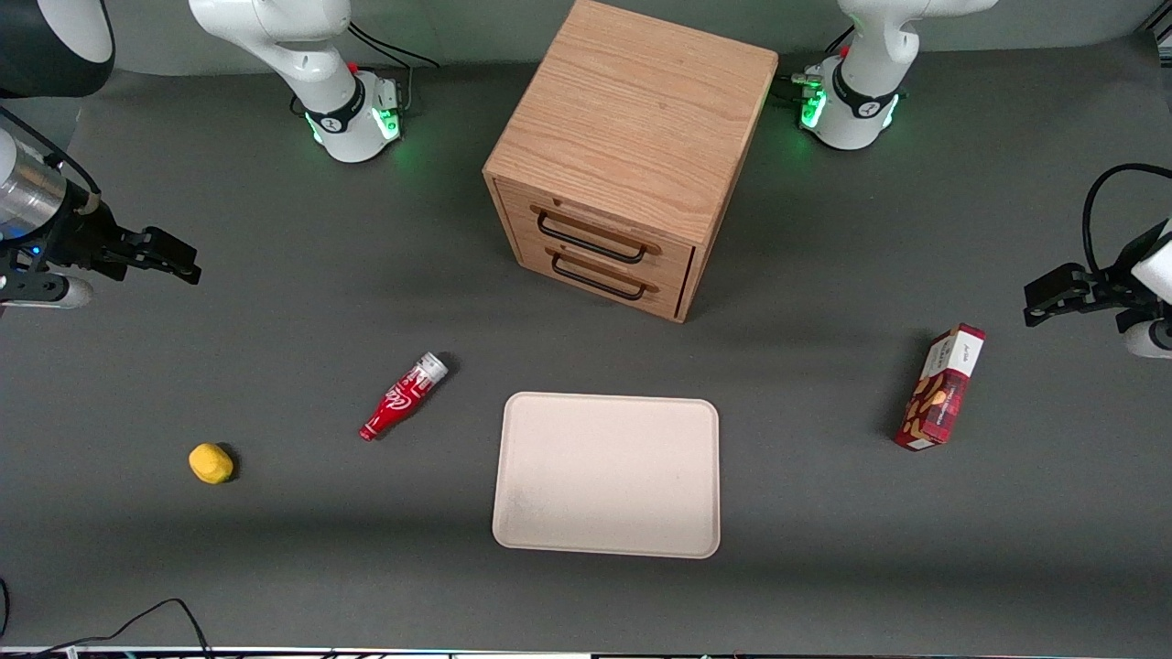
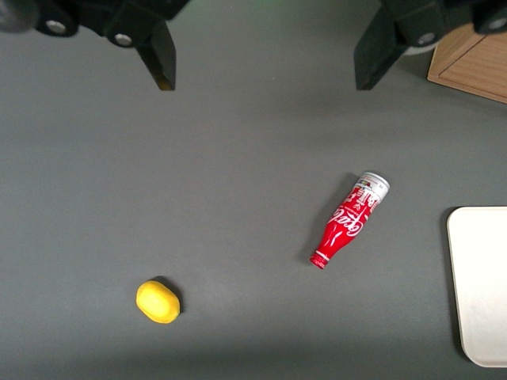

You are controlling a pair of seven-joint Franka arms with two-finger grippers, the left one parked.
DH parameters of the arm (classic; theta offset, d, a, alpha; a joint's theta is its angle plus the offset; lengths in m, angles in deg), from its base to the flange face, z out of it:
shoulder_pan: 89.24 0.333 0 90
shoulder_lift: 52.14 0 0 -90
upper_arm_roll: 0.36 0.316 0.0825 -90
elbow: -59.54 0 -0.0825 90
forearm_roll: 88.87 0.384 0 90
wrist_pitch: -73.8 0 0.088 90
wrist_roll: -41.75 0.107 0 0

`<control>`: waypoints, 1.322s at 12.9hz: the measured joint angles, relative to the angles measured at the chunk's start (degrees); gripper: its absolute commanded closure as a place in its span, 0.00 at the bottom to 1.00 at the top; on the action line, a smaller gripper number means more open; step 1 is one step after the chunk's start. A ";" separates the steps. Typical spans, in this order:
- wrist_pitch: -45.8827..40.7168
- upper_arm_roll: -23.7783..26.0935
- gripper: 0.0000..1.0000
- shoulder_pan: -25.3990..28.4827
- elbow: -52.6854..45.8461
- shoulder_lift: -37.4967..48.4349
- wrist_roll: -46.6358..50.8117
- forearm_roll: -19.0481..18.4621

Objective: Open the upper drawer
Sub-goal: 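Move the right gripper toward the upper drawer's black handle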

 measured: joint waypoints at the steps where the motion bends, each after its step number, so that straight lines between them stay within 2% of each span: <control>1: 0.00 0.00 0.00 0.00 0.00 0.00 0.00 0.00; 5: 0.02 0.29 0.00 0.03 0.01 0.00 -0.17 0.34; 7: 0.08 2.55 0.00 0.11 -0.34 -0.05 -0.92 0.56; 12: 0.28 18.10 0.00 0.49 -5.10 -4.37 -1.10 0.89; 15: 1.02 31.46 0.00 0.60 -10.23 -11.09 -1.07 0.55; 17: 1.87 37.44 0.00 1.19 -11.89 -15.83 -1.12 -0.01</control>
